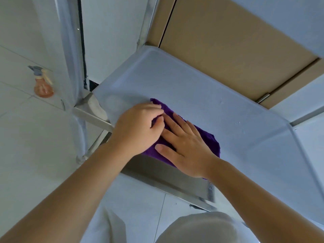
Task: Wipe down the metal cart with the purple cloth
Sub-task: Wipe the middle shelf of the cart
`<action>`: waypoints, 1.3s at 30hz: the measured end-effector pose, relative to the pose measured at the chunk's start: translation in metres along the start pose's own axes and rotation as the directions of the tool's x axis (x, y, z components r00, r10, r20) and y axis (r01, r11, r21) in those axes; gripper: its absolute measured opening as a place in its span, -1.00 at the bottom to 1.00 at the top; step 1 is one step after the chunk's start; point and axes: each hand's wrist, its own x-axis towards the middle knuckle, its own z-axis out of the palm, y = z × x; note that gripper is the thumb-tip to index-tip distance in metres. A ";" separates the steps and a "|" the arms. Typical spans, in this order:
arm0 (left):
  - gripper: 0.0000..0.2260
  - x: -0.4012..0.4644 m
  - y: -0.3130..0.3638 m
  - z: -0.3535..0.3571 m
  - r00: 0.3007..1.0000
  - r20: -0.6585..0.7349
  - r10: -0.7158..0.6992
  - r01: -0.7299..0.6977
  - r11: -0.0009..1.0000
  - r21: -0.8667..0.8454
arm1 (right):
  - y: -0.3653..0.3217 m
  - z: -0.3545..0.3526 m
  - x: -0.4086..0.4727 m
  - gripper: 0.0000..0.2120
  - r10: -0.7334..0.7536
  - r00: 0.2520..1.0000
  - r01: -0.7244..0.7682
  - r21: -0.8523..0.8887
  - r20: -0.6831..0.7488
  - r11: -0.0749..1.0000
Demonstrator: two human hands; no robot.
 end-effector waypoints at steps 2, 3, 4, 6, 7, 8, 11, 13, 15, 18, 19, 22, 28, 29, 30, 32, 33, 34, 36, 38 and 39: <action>-0.69 0.003 0.012 0.011 0.999 0.033 -0.036 0.036 0.999 0.011 | 0.010 -0.002 0.005 -0.33 -0.013 1.000 0.014 0.029 -0.026 0.999; -0.69 0.005 0.015 0.014 0.998 0.034 -0.057 0.057 0.998 0.016 | 0.016 -0.003 0.008 -0.32 -0.018 0.999 0.020 0.040 -0.031 0.999; -0.69 0.008 0.015 0.018 0.997 0.027 -0.073 0.073 0.997 0.025 | 0.023 -0.004 0.011 -0.32 -0.024 0.999 0.025 0.043 -0.030 0.999; -0.67 0.012 0.016 0.025 0.995 0.013 -0.097 0.096 0.994 0.050 | 0.038 -0.004 0.019 -0.34 -0.024 0.999 0.025 0.027 -0.033 0.999; -0.66 0.013 0.016 0.029 0.994 0.016 -0.107 0.106 0.992 0.072 | 0.047 -0.005 0.024 -0.35 -0.012 0.999 0.013 0.017 -0.043 1.000; -0.62 0.013 0.016 0.033 0.994 0.018 -0.108 0.105 0.988 0.112 | 0.056 -0.006 0.029 -0.38 0.001 0.999 0.000 0.014 -0.052 1.000; -0.54 0.011 0.015 0.041 0.996 0.021 -0.082 0.073 0.958 0.277 | 0.086 -0.010 0.049 -0.50 0.042 0.996 -0.042 0.002 -0.083 0.999; -0.54 0.012 0.015 0.042 0.996 0.006 -0.087 0.080 0.940 0.332 | 0.109 -0.012 0.067 -0.51 0.079 0.993 -0.079 -0.004 -0.090 0.997; -0.55 0.012 0.014 0.044 0.995 -0.017 -0.102 0.101 0.935 0.340 | 0.133 -0.014 0.087 -0.39 0.093 0.992 -0.099 -0.058 -0.086 0.993; -0.56 0.012 0.013 0.046 0.994 -0.038 -0.105 0.112 0.938 0.327 | 0.163 -0.018 0.111 -0.25 0.107 0.989 -0.119 -0.120 -0.099 0.986; -0.56 0.012 0.013 0.047 0.993 -0.039 -0.107 0.114 0.939 0.325 | 0.170 -0.019 0.117 -0.35 0.141 0.983 -0.152 -0.096 -0.118 0.984; -0.56 0.013 0.012 0.047 0.993 -0.043 -0.108 0.116 0.935 0.336 | 0.181 -0.024 0.130 -0.50 0.229 0.960 -0.238 -0.037 -0.161 0.971; -0.56 0.012 0.010 0.047 0.993 -0.045 -0.111 0.120 0.927 0.356 | 0.190 -0.031 0.149 -0.49 0.407 0.891 -0.400 0.078 -0.200 0.913; -0.56 0.013 0.010 0.047 0.993 -0.051 -0.107 0.118 0.926 0.359 | 0.192 -0.032 0.152 -0.48 0.456 0.865 -0.446 0.099 -0.209 0.890; -0.57 0.013 0.009 0.047 0.993 -0.062 -0.101 0.117 0.925 0.362 | 0.193 -0.032 0.155 -0.48 0.519 0.827 -0.505 0.123 -0.216 0.854; -0.57 0.012 0.009 0.048 0.992 -0.079 -0.095 0.118 0.923 0.367 | 0.195 -0.032 0.160 -0.47 0.663 0.718 -0.633 0.200 -0.210 0.748; -0.57 0.012 0.009 0.048 0.993 -0.083 -0.090 0.114 0.923 0.368 | 0.194 -0.033 0.162 -0.47 0.724 0.663 -0.685 0.237 -0.192 0.689; -0.57 0.013 0.009 0.047 0.993 -0.085 -0.083 0.109 0.923 0.370 | 0.192 -0.033 0.163 -0.46 0.770 0.616 -0.726 0.259 -0.167 0.637; -0.59 0.013 0.009 0.047 0.993 -0.085 -0.076 0.103 0.922 0.374 | 0.184 -0.033 0.161 -0.46 0.829 0.547 -0.788 0.264 -0.115 0.556; -0.62 0.013 0.010 0.047 0.993 -0.091 -0.079 0.108 0.920 0.377 | 0.175 -0.033 0.156 -0.46 0.853 0.515 -0.818 0.250 -0.084 0.518; -0.64 0.012 0.010 0.048 0.992 -0.093 -0.085 0.114 0.920 0.376 | 0.170 -0.032 0.152 -0.46 0.853 0.517 -0.821 0.240 -0.076 0.519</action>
